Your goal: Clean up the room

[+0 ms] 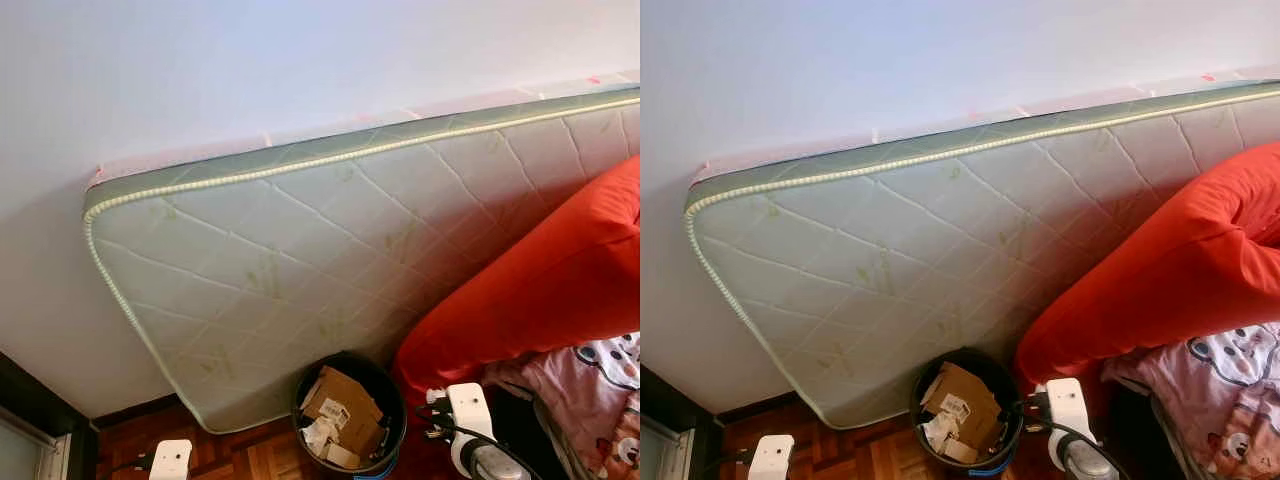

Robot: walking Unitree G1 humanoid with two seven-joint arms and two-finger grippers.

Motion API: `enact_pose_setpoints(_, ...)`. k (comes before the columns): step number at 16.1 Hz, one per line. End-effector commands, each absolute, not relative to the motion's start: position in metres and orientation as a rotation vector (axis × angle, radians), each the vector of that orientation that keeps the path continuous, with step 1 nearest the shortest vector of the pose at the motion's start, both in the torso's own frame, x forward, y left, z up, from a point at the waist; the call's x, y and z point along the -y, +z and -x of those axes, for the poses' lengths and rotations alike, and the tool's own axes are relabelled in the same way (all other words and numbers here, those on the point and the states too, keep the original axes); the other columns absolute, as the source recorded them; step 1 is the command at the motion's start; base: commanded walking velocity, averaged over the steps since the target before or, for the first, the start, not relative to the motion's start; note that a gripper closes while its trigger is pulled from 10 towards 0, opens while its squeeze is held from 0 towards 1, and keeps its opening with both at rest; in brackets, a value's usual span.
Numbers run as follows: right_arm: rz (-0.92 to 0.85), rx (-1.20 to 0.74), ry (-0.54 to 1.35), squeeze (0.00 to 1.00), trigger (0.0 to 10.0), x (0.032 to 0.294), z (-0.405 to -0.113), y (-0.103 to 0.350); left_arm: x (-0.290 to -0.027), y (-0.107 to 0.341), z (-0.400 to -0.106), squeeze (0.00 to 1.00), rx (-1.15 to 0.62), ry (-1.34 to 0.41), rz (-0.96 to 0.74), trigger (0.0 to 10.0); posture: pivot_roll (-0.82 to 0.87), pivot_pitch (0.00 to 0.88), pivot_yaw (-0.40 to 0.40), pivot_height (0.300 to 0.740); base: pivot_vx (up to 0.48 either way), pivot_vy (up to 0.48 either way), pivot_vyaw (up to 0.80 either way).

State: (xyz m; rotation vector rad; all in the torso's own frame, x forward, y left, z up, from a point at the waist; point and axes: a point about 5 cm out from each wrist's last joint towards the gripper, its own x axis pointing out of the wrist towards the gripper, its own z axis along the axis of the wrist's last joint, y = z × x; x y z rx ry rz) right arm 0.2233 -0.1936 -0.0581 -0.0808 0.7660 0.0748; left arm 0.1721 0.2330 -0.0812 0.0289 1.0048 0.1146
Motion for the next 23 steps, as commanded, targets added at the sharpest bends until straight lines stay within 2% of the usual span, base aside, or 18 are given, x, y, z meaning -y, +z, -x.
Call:
enact_pose_setpoints(1, 0.093, -0.735, 0.091, 0.00, 10.0, 0.194, -0.227, -0.055, -0.233, -0.082, -0.171, 0.00, -1.006, 0.123, -0.029, 10.0, 0.01, 0.000, -0.014, 0.740, 0.000, 0.000, 0.00)
enact_pose_setpoints(5, 0.065, -0.730, 0.061, 0.00, 10.0, 0.195, -0.226, -0.055, -0.233, -0.082, -0.171, 0.00, -1.000, 0.125, -0.023, 10.0, 0.01, 0.000, -0.016, 0.740, 0.000, 0.000, 0.00)
enact_pose_setpoints(6, 0.006, -0.750, -0.056, 0.00, 10.0, 0.199, -0.222, -0.058, -0.232, -0.081, -0.172, 0.00, -0.998, 0.126, -0.022, 10.0, 0.01, 0.000, -0.016, 0.740, 0.000, 0.000, 0.00)
enact_pose_setpoints(11, -0.090, -0.805, -0.225, 0.00, 10.0, 0.204, -0.213, -0.065, -0.233, -0.081, -0.172, 0.00, -0.996, 0.128, -0.021, 10.0, 0.01, 0.000, -0.017, 0.740, 0.000, 0.000, 0.00)
enact_pose_setpoints(13, -0.059, -0.889, -0.210, 0.00, 10.0, 0.204, -0.209, -0.069, -0.232, -0.081, -0.172, 0.00, -0.992, 0.127, -0.014, 10.0, 0.01, 0.000, -0.018, 0.740, 0.000, 0.000, 0.00)
enact_pose_setpoints(18, 0.024, -0.927, -0.099, 0.00, 10.0, 0.202, -0.211, -0.069, -0.232, -0.081, -0.172, 0.00, -0.996, 0.125, -0.015, 10.0, 0.02, 0.000, -0.018, 0.740, 0.000, 0.000, 0.00)
enact_pose_setpoints(19, 0.070, -0.925, -0.062, 0.00, 10.0, 0.202, -0.213, -0.068, -0.232, -0.081, -0.172, 0.00, -0.997, 0.124, -0.014, 10.0, 0.02, 0.000, -0.018, 0.740, 0.000, 0.000, 0.80)
enact_pose_setpoints(23, 0.073, -0.931, -0.063, 0.00, 10.0, 0.202, -0.212, -0.068, -0.232, -0.082, -0.172, 0.00, -0.999, 0.120, -0.016, 10.0, 0.02, 0.000, -0.016, 0.740, 0.266, 0.000, 0.80)
